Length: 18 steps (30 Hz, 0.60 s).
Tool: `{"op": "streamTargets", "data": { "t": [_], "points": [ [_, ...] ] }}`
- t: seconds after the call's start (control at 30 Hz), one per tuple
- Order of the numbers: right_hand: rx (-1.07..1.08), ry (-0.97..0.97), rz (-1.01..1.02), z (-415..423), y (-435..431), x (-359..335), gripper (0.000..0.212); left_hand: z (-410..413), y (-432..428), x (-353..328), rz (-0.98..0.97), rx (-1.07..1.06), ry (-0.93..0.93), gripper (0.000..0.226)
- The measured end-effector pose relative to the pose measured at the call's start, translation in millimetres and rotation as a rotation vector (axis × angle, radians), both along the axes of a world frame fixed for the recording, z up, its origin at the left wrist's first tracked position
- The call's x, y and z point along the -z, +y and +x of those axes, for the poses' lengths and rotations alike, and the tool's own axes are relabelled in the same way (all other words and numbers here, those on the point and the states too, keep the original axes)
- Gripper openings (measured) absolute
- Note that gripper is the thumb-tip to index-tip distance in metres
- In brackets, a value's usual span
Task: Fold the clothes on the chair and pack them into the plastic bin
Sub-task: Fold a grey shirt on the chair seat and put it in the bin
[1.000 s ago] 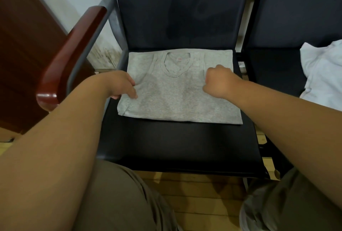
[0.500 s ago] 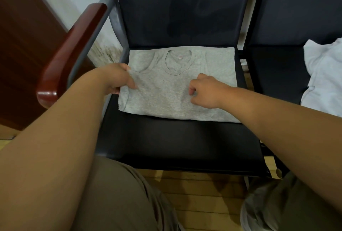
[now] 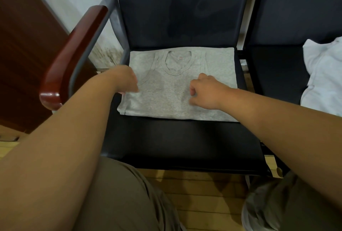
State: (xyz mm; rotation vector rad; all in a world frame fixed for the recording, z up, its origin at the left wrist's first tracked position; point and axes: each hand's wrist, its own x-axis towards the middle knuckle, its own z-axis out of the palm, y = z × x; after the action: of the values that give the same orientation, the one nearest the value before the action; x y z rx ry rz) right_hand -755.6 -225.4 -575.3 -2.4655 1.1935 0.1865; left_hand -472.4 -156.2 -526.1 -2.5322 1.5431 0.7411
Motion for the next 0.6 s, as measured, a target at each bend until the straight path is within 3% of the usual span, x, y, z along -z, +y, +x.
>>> {"op": "streamTargets", "data": {
  "t": [0.13, 0.27, 0.47, 0.6],
  "points": [
    [0.048, 0.066, 0.046, -3, 11, -5, 0.052, -20, 7, -1, 0.150, 0.076, 0.249, 0.019],
    [0.038, 0.168, 0.121, -12, 23, 0, 0.085, -37, 20, 5, 0.328, 0.077, 0.303, 0.024],
    [0.038, 0.107, 0.137, -30, 37, -1, 0.084, -52, 42, 1, 0.357, 0.058, 0.309, 0.033],
    [-0.003, 0.173, 0.162, -44, 46, -4, 0.086, -56, 61, 3, 0.366, 0.016, 0.409, 0.035]
  ]
}}
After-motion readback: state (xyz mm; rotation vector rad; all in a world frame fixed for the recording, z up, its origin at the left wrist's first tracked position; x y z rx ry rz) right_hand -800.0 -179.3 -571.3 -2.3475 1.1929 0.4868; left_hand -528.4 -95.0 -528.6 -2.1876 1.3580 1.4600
